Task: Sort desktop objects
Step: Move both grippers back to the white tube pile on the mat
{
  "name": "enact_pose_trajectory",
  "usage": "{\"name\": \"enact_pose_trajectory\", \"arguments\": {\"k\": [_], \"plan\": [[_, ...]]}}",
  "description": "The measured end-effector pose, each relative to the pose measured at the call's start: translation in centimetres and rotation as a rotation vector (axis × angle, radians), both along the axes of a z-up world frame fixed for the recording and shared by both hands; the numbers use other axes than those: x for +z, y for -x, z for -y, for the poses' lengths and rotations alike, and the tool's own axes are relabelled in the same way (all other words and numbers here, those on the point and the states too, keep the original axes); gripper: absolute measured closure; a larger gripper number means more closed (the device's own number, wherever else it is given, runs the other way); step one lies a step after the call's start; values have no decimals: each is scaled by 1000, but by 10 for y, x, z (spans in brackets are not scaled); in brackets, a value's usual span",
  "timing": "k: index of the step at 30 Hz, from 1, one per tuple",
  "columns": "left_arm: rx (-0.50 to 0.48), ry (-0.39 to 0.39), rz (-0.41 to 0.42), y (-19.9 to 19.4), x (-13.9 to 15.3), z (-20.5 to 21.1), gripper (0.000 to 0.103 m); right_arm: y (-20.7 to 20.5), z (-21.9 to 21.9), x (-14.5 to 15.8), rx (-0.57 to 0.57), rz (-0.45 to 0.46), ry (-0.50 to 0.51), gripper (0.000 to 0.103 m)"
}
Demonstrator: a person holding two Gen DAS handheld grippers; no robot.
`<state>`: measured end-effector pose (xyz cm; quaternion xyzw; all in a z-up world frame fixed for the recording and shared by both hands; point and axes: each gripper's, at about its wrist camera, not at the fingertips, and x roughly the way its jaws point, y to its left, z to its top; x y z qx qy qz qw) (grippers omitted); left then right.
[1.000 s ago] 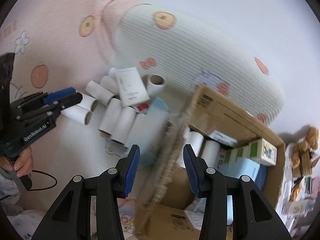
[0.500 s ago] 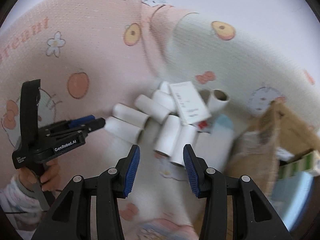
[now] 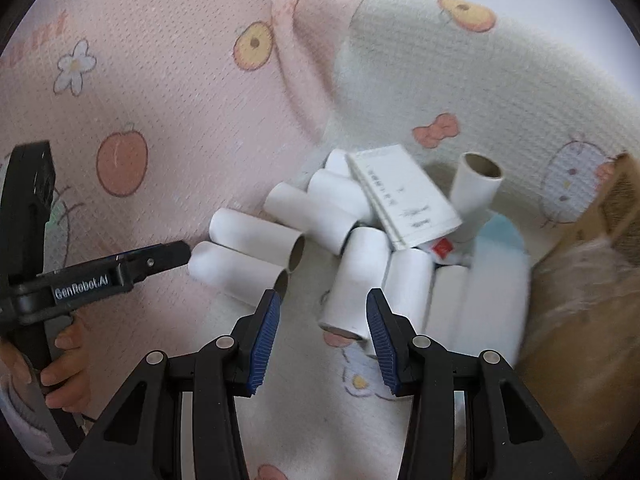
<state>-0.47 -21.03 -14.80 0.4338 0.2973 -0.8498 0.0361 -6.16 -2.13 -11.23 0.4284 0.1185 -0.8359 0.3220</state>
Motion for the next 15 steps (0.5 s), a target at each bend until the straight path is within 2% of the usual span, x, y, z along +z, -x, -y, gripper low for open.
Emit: {"name": "enact_pose_trajectory", "arguments": {"k": [2, 6, 11, 15], "plan": [[29, -43, 9, 2, -5, 2, 56, 1, 4, -4, 16, 5, 12, 61], [50, 36, -1, 5, -6, -7, 56, 1, 10, -6, 49, 2, 36, 61], [41, 53, 15, 9, -10, -7, 56, 6, 20, -14, 53, 15, 40, 61], [63, 46, 12, 13, -18, -1, 56, 9, 32, -30, 36, 38, -33, 61]]}}
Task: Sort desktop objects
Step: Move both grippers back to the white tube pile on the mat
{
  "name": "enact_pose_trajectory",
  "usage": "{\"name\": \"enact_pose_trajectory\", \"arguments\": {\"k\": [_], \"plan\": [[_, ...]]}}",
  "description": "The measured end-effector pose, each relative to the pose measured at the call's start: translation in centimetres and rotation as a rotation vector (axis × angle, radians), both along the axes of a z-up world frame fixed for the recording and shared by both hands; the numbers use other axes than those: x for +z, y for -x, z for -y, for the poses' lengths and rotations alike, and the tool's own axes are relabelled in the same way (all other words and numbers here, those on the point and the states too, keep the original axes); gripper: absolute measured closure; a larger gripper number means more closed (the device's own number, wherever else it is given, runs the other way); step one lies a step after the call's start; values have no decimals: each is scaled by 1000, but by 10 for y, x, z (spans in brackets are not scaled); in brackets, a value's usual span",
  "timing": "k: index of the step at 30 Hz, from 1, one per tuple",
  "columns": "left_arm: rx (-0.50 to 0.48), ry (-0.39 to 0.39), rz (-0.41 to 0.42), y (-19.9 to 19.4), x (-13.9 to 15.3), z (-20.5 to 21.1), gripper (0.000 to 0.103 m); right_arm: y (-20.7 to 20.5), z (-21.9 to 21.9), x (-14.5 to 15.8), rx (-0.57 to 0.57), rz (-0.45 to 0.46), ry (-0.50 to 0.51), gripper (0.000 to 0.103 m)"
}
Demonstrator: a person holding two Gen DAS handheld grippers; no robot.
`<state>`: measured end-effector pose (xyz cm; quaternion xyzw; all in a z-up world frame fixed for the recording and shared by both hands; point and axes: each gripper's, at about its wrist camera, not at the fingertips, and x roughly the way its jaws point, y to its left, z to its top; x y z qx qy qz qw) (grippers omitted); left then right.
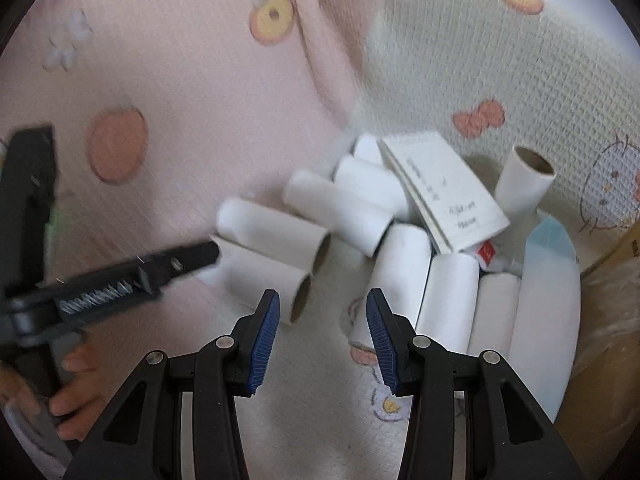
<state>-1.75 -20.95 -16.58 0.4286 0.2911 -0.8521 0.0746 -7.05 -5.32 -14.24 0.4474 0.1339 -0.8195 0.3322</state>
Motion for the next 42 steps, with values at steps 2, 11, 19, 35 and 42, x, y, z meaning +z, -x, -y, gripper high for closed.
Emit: {"name": "enact_pose_trajectory", "arguments": {"k": [2, 11, 19, 35, 42], "plan": [[25, 15, -2, 2, -2, 2, 56, 0, 4, -9, 19, 26, -14, 61], [-39, -39, 5, -2, -6, 1, 56, 11, 3, -23, 31, 125, 67, 61], [-116, 0, 16, -8, -2, -15, 57, 26, 2, -35, 12, 214, 124, 61], [-160, -83, 8, -36, 0, -17, 57, 15, 3, -36, 101, 279, 141, 61], [-137, -62, 11, -42, 2, -16, 57, 3, -8, -33, 85, 303, 163, 61]]}}
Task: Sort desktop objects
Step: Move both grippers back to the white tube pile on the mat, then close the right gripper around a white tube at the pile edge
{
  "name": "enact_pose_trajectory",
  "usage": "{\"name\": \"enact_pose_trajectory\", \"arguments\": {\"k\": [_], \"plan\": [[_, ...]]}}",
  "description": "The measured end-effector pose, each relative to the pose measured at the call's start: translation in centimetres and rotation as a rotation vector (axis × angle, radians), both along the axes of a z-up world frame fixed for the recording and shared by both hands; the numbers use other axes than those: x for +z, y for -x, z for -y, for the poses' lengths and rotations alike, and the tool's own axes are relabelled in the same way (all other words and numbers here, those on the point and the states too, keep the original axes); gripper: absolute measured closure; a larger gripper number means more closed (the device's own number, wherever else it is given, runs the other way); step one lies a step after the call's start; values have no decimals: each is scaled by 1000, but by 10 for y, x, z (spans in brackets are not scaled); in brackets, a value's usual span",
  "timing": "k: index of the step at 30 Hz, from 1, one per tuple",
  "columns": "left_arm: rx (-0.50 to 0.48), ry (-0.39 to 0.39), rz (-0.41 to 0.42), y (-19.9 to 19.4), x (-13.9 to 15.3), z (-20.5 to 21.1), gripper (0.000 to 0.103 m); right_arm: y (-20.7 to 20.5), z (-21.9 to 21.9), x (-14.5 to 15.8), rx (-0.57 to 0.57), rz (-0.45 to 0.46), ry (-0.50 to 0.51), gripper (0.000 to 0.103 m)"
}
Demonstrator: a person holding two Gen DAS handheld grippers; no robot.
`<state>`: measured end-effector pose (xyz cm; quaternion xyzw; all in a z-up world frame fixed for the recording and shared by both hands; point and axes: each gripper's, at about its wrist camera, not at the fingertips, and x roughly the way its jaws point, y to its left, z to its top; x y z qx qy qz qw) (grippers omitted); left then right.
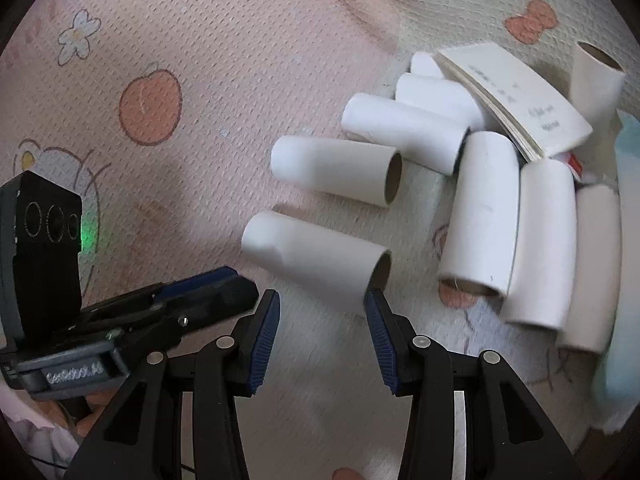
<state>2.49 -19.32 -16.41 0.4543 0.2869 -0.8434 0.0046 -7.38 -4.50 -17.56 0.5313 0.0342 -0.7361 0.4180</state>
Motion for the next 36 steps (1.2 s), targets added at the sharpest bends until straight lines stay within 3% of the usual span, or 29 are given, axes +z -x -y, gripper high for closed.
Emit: {"name": "enact_pose_trajectory", "arguments": {"k": [3, 8, 12, 15, 17, 25, 31, 36], "plan": [[8, 31, 14, 3, -2, 4, 57, -4, -3, 8, -16, -70, -24, 61], [40, -34, 17, 2, -8, 13, 57, 8, -2, 26, -45, -175, -59, 61], [44, -26, 22, 3, -10, 10, 57, 14, 5, 35, -63, -214, -102, 62], [26, -50, 32, 3, -15, 8, 57, 18, 15, 33, -73, -246, -183, 76], [23, -62, 35, 3, -17, 7, 57, 22, 16, 31, -67, -261, -223, 77], [14, -132, 24, 9, -25, 8, 57, 11, 27, 11, 65, -306, -327, 77], [3, -153, 45, 16, -31, 6, 57, -15, 30, 8, 222, -308, -300, 76], [18, -176, 54, 14, -38, 6, 57, -28, 25, 10, 259, -287, -238, 76]]}}
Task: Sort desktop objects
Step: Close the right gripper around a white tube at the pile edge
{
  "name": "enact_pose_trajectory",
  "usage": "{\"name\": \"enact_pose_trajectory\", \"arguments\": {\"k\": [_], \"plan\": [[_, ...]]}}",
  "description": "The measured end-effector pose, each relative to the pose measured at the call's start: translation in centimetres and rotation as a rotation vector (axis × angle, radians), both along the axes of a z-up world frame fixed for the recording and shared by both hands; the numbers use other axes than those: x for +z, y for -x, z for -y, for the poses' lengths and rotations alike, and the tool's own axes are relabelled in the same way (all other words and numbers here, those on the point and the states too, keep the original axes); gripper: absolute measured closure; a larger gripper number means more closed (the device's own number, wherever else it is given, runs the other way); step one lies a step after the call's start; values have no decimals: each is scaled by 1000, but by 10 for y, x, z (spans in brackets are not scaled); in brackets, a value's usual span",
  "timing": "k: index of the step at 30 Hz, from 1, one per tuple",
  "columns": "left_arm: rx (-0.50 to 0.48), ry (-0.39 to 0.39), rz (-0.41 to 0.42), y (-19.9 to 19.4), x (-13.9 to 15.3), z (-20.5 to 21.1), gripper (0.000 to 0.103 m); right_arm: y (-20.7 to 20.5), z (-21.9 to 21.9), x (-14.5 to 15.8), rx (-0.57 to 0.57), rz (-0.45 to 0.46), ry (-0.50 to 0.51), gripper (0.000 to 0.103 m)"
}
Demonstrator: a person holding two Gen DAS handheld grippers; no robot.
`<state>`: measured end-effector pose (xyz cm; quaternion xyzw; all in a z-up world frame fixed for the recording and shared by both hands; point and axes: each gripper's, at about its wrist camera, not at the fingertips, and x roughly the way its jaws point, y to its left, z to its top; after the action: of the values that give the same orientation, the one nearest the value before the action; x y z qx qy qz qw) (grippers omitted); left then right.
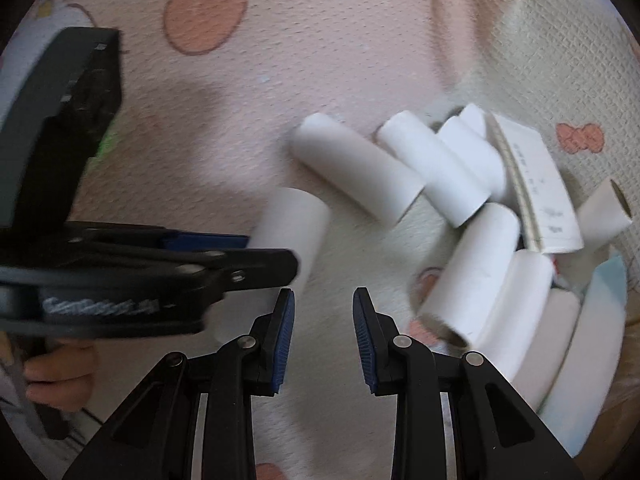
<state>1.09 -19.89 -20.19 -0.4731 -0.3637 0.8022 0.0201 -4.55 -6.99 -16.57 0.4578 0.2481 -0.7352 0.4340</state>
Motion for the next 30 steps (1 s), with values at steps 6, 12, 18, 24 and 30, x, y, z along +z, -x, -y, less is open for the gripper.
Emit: {"name": "enact_pose_trajectory", "arguments": {"k": [6, 12, 18, 24, 30], "plan": [[6, -109, 28, -3, -13, 3, 57, 5, -15, -1, -40, 149, 66, 76], [-10, -109, 32, -3, -11, -1, 57, 11, -31, -7, -88, 232, 93, 76], [-57, -37, -69, -8, 13, -12, 57, 7, -47, 3, -133, 225, 156, 76], [-119, 163, -204, -15, 53, -33, 57, -10, -61, 29, -134, 104, 260, 76], [-167, 304, -295, -23, 81, -51, 57, -20, -83, 46, -118, 8, 312, 76]]}}
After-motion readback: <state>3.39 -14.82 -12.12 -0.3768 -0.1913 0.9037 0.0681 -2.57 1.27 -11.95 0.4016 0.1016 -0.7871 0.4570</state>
